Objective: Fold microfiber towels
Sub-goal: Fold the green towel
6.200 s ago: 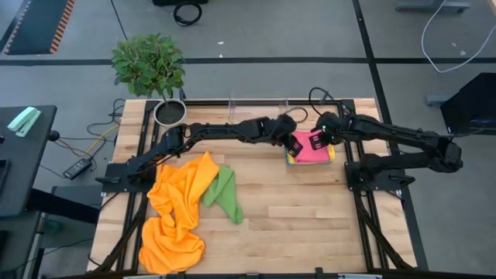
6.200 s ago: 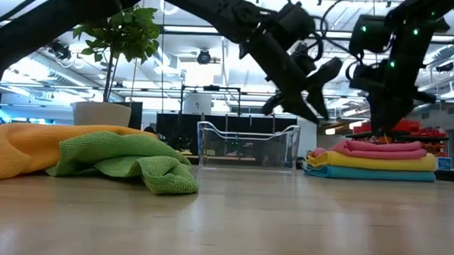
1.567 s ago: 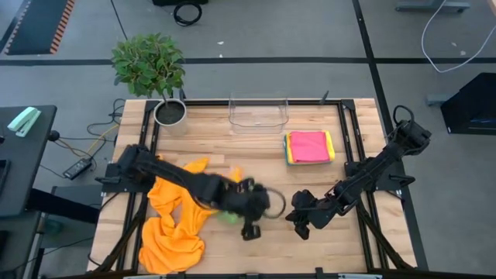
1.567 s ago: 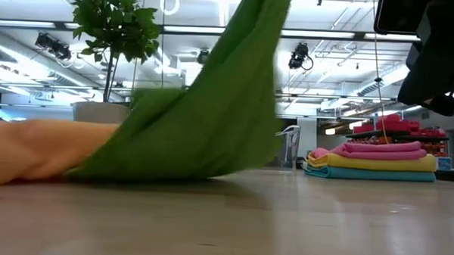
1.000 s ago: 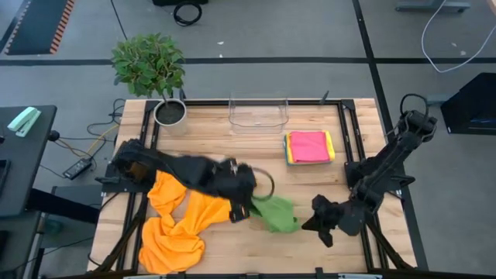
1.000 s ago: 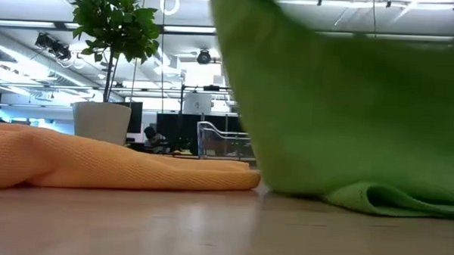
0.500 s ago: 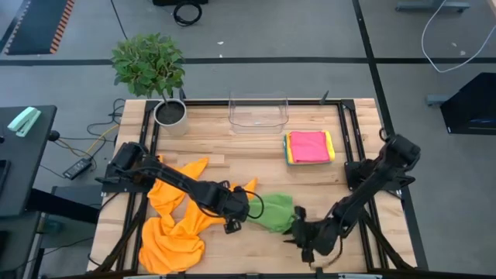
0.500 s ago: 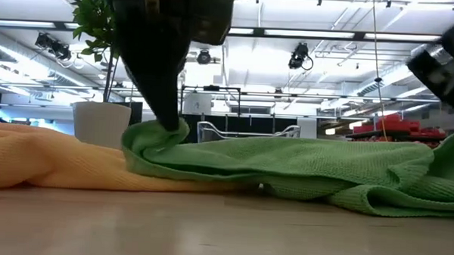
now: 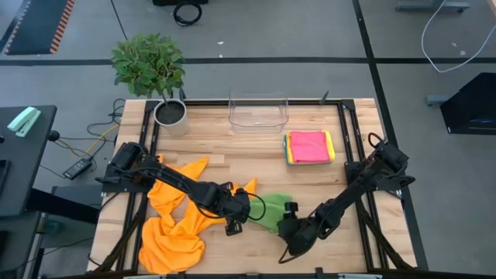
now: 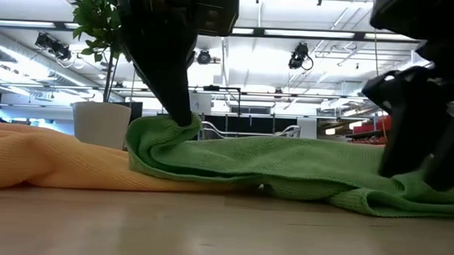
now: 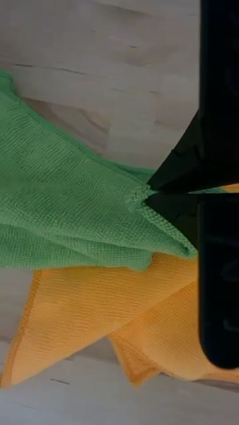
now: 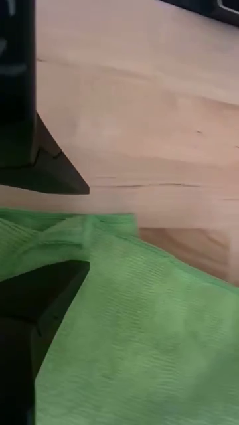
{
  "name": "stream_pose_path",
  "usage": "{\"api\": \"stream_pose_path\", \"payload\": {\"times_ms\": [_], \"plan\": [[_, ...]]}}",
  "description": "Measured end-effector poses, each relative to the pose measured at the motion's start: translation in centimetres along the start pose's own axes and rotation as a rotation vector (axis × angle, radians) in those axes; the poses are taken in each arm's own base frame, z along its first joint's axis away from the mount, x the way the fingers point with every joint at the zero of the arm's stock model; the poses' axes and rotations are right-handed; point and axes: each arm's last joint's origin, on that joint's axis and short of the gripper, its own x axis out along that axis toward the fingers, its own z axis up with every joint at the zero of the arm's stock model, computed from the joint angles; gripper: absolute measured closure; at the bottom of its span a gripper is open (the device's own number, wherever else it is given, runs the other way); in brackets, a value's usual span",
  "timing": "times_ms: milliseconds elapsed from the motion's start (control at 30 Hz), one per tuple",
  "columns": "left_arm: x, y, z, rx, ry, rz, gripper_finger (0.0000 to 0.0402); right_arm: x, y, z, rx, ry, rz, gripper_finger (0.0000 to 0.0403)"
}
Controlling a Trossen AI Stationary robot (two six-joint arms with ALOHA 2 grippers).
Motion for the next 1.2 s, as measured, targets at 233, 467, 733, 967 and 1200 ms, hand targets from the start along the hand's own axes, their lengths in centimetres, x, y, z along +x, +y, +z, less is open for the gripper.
{"api": "stream_pose_path", "payload": {"times_ms": [233, 467, 733, 967, 1200], "plan": [[0.0, 0.1, 0.0, -0.001, 0.001, 0.002, 0.0394, 0.3, -0.5, -1.0, -0.002, 0.026, -0.018, 0.0278], [0.0, 0.1, 0.0, -0.001, -0.001, 0.005, 0.0382, -0.1, -0.4, -0.6, 0.033, -0.004, 0.003, 0.0388], [-0.4, 0.3, 0.1, 0.002, -0.003, 0.006, 0.0392, -6.4, -1.6, 2.1, 0.172, -0.104, 0.078, 0.0395], [-7.6, 0.8, 1.5, -0.004, -0.212, -0.126, 0.0396, -17.0, -5.1, 2.4, 0.368, -0.216, 0.167, 0.0396], [-19.2, 3.3, 3.1, 0.033, -0.756, -0.183, 0.0396, -25.1, -10.5, 1.5, 0.418, -0.519, 0.131, 0.0397]]}}
